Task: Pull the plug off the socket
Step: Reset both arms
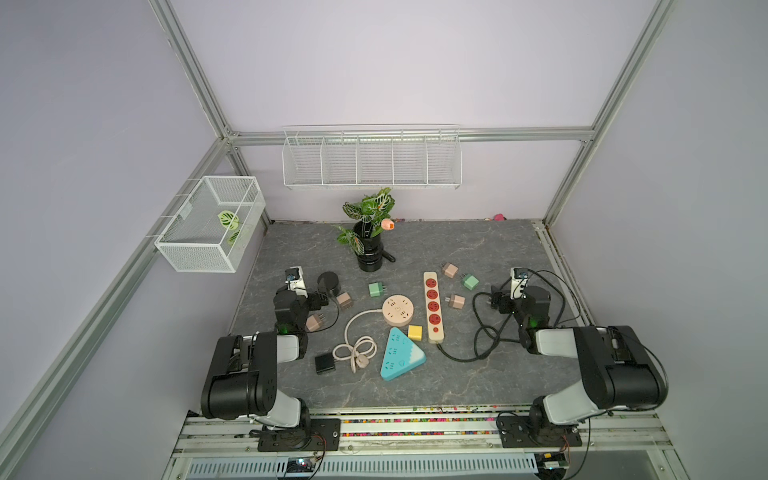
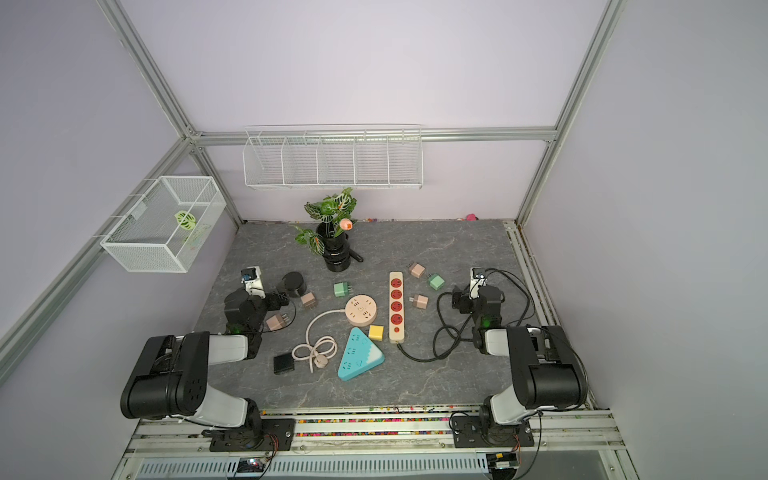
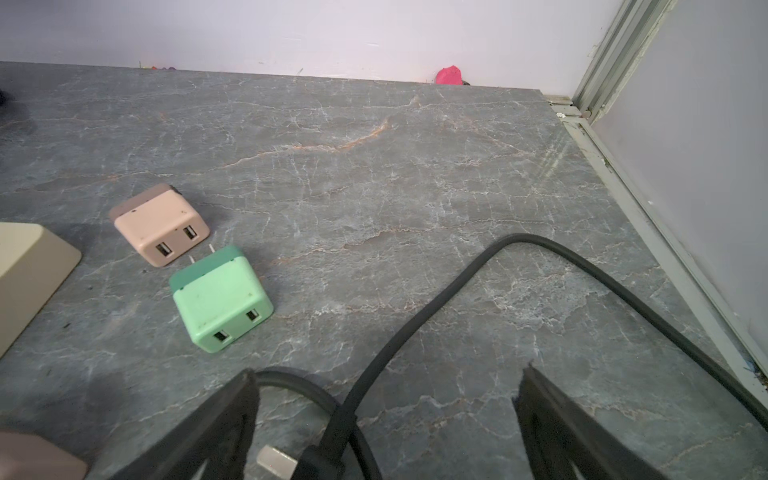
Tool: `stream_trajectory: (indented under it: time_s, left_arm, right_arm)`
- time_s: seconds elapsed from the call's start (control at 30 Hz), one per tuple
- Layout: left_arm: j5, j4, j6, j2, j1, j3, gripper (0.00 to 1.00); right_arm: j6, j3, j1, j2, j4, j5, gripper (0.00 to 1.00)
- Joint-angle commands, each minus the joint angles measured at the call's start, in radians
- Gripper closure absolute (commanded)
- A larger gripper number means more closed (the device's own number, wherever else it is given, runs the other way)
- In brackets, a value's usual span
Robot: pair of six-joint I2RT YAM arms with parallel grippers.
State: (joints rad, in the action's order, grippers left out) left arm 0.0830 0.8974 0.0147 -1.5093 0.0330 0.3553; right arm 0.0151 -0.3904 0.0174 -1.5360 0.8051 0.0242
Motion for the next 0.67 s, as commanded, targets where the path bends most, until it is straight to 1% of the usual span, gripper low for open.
stream_trajectory:
  time_s: [0.0, 0.63]
  left_arm:
    - [0.001, -0.021, 0.004, 0.005, 0.005, 0.018, 0.0]
    - [0.001, -0.018, 0.005, 0.005, 0.005, 0.017, 0.0]
  right_arm:
    - [0.007, -0.015, -0.002, 0.02, -0.011, -0.007, 0.02]
    - [0.006, -0.02, -0.002, 0.016, -0.016, -0.007, 0.02]
